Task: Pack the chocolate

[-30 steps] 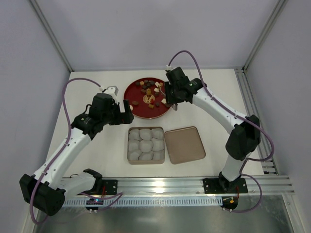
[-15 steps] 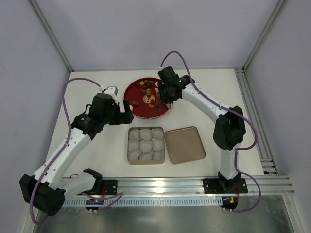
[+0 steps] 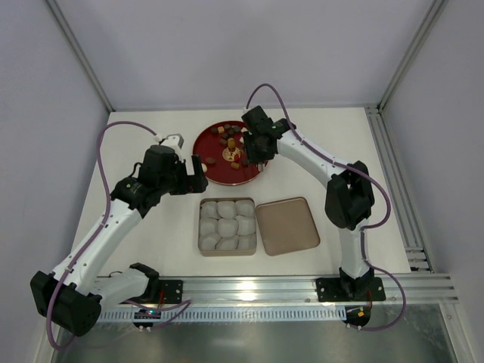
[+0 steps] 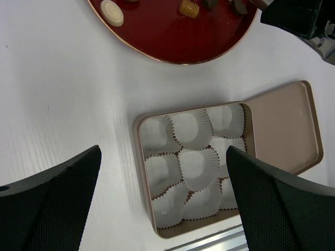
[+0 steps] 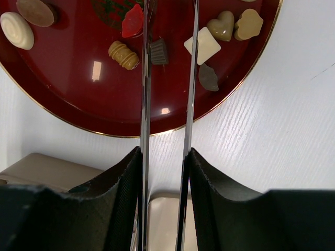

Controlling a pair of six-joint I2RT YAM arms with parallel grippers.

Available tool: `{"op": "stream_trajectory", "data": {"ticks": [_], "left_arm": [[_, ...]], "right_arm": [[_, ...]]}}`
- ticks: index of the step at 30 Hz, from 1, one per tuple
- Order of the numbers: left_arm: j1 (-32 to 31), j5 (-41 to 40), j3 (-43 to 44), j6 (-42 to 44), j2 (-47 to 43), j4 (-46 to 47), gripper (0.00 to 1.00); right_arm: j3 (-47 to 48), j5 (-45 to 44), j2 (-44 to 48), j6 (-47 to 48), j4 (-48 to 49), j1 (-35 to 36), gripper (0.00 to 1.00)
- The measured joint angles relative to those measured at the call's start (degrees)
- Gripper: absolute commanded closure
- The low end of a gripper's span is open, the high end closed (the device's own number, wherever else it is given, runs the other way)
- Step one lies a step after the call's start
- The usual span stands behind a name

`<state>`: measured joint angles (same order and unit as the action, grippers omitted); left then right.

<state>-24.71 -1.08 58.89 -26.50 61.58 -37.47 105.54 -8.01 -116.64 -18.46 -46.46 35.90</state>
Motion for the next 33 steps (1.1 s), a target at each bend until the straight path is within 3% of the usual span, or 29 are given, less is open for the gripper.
{"op": "stream_trajectory", "data": {"ticks": [18,33], "left_arm": [[0.0,-0.3,0.0,0.0,0.0,0.0,0.0],[0.0,-0.4,0.0,0.0,-0.2,0.0,0.0]], "right_arm": [[0.3,-0.1,-1.9,0.1,0.1,0.0,0.69],[0.3,0.0,-0.1,0.1,-0.9,0.5,0.69]]}}
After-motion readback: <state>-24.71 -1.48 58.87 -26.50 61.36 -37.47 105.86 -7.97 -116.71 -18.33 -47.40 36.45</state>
